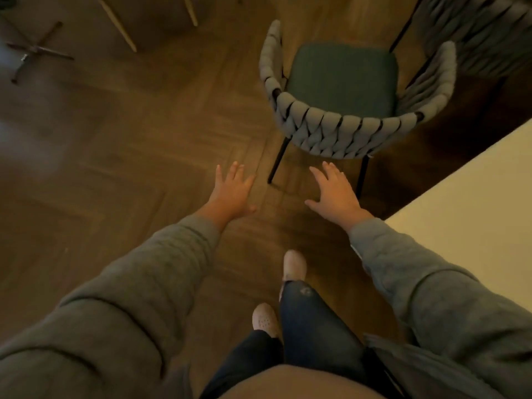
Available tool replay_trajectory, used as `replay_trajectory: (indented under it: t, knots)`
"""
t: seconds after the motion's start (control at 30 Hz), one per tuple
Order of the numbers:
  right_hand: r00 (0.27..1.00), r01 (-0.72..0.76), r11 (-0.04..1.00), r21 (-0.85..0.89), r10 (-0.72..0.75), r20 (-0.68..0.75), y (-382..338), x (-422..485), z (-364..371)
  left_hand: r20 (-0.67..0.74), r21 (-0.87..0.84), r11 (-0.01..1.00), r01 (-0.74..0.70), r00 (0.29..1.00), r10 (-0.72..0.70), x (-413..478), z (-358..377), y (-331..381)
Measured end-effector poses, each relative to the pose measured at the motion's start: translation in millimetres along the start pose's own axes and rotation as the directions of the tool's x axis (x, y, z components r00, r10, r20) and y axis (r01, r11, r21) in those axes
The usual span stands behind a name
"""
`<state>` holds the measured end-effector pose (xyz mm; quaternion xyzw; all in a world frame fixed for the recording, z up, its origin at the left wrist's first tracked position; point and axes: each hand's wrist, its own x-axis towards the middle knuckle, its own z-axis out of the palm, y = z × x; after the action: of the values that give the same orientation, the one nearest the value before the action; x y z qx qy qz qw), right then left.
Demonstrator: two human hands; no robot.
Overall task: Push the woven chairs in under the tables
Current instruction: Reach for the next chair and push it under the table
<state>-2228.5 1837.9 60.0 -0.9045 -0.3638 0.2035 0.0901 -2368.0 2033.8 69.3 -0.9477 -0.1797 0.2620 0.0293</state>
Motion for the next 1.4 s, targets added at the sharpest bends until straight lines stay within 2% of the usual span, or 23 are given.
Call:
replay_trajectory:
  t: [0.1,0.27,0.4,0.47,0.6,0.67,0.73,0.8,0.87,0.93,1.03,1.17,1.4]
  knots:
    - [0.992,-0.097,0.995,0.027,0.098,-0.077,15.6,57.7,-16.7,-0.027,0.058,0.994,-0.089,0.996,0.091,73.8,-36.5,-17.6]
    - [0.975,-0.162,0.986,0.027,0.164,-0.15,43.5,154.2,-42.5,-0.085,0.054,0.983,-0.177,0.98,0.181,187.6,-90.3,-35.0]
    - [0.979,-0.206,0.979,-0.011,0.206,0.003,69.5,206.5,-63.9,-0.058,0.09,0.945,-0.313,0.946,0.319,262.7,-120.8,-30.3]
    - [0.971,-0.197,0.976,-0.09,0.207,0.122,88.6,215.3,-70.7,0.001,0.134,0.904,-0.405,0.913,0.408,289.4,-127.8,-23.6]
    - [0.936,-0.149,0.968,-0.2,0.203,0.287,119.8,224.1,-76.8,0.204,0.174,0.765,-0.62,0.783,0.588,335.2,-133.0,-8.4]
    - [0.909,-0.184,0.955,-0.233,0.255,0.33,136.5,227.7,-79.7,0.292,0.152,0.705,-0.692,0.713,0.637,353.0,-132.4,-1.1]
    - [0.898,-0.204,0.933,-0.297,0.299,0.324,152.0,228.6,-83.3,0.318,0.111,0.664,-0.739,0.659,0.681,367.1,-130.1,1.8]
    - [0.887,-0.219,0.9,-0.377,0.344,0.309,162.6,228.8,-84.8,0.28,0.072,0.616,-0.784,0.609,0.742,378.5,-129.9,1.8]
    - [0.886,-0.216,0.876,-0.432,0.361,0.29,165.5,229.5,-80.9,0.216,0.096,0.567,-0.818,0.573,0.79,382.4,-128.3,1.1]
    - [0.898,-0.26,0.851,-0.456,0.386,0.208,164.9,232.5,-71.3,0.167,0.145,0.544,-0.826,0.563,0.81,383.9,-125.3,0.6]
    - [0.881,-0.359,0.816,-0.453,0.456,0.124,154.2,234.2,-61.7,0.146,0.129,0.559,-0.819,0.573,0.806,386.9,-122.6,-2.0]
    - [0.874,-0.408,0.801,-0.438,0.481,0.065,132.6,228.3,-51.8,0.154,0.128,0.52,-0.844,0.535,0.831,388.4,-116.6,-17.9]
    - [0.856,-0.443,0.813,-0.378,0.508,0.091,53.7,212.6,-31.6,0.232,0.23,0.401,-0.887,0.45,0.862,389.2,-103.3,-73.0]
